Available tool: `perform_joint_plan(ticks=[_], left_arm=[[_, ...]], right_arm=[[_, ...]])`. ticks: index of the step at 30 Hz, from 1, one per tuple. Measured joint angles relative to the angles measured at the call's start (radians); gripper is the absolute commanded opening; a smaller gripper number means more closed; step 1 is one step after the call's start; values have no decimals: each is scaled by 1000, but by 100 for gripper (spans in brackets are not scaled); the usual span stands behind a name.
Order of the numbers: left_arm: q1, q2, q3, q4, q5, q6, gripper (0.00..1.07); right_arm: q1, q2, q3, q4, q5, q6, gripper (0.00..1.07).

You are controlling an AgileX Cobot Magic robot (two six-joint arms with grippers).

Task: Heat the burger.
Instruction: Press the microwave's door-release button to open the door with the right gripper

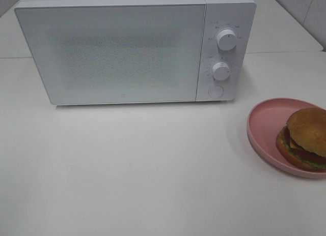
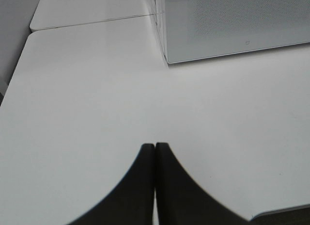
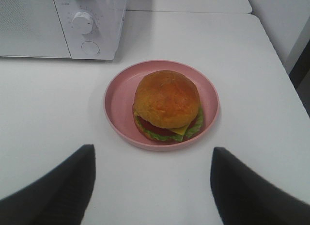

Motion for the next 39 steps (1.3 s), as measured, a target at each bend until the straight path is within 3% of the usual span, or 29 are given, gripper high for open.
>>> perform_joint_plan(ticks=[39], left_arm=[[0, 0, 0, 0, 0, 0, 0]], right_arm=[[0, 0, 0, 0, 0, 0, 64]])
